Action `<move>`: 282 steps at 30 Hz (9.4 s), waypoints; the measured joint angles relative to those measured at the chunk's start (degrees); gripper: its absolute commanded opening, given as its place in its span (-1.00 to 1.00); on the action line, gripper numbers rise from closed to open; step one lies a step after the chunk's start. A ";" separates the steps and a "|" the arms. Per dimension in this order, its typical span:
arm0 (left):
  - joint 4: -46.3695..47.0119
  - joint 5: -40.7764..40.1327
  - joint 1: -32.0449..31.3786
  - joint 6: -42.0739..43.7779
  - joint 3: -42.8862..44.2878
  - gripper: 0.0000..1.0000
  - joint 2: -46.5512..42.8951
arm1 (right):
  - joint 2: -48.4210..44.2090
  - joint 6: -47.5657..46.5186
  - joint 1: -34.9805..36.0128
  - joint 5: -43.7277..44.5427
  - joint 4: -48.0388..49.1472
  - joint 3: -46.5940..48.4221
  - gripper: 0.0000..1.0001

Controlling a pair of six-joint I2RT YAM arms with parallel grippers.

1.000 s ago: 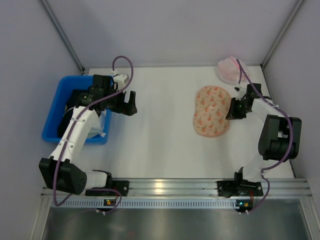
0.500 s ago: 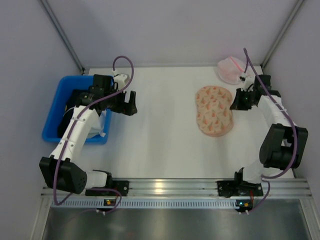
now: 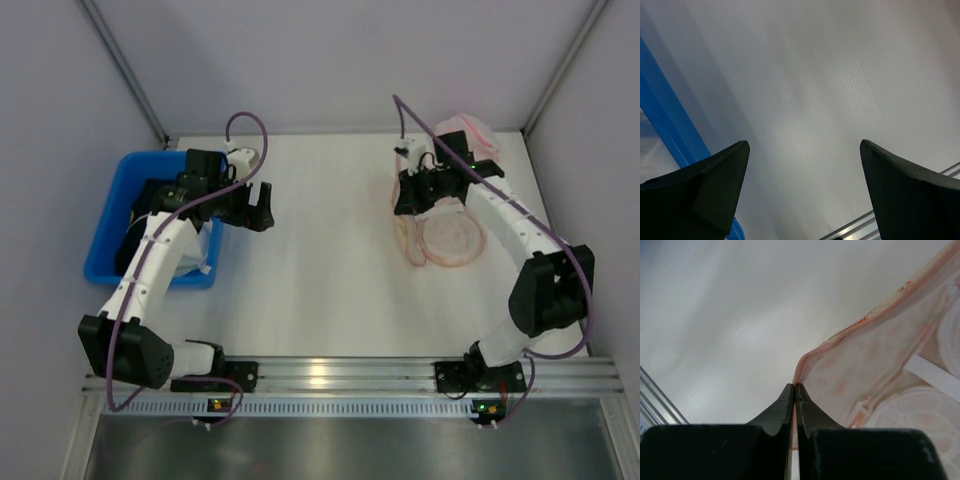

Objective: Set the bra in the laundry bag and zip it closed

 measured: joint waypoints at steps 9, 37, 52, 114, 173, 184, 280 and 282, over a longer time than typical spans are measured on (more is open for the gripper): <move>0.00 0.04 0.00 0.85 -0.02 0.96 -1.29 | 10.10 0.31 13.46 1.81 0.50 1.53 -0.26; -0.11 1.25 0.04 1.03 0.00 0.96 0.52 | 20.92 -12.39 -5.01 23.61 -2.60 2.78 -0.10; -0.52 3.52 7.30 -2.05 3.58 0.96 2.95 | 19.45 9.25 7.43 13.14 8.87 -5.73 -0.04; -8.94 -22.80 30.08 -0.28 57.00 0.23 61.90 | 3.30 3.32 6.91 10.69 -5.86 0.63 0.99; 34.82 2.34 29.99 -4.98 27.17 -1.00 5.38 | 1.49 -0.26 1.70 1.75 -9.88 11.63 0.99; 40.85 -5.14 30.01 -8.28 23.41 -1.00 2.99 | 1.31 -0.35 1.70 0.68 -10.23 11.63 0.99; 47.19 24.15 -7.23 -41.05 8.02 -0.11 8.37 | -43.91 -63.25 34.34 15.02 54.38 -23.65 -1.00; 45.59 21.00 -7.30 -38.14 7.96 -0.10 9.64 | -44.28 -62.64 35.69 16.68 52.28 -22.36 -1.00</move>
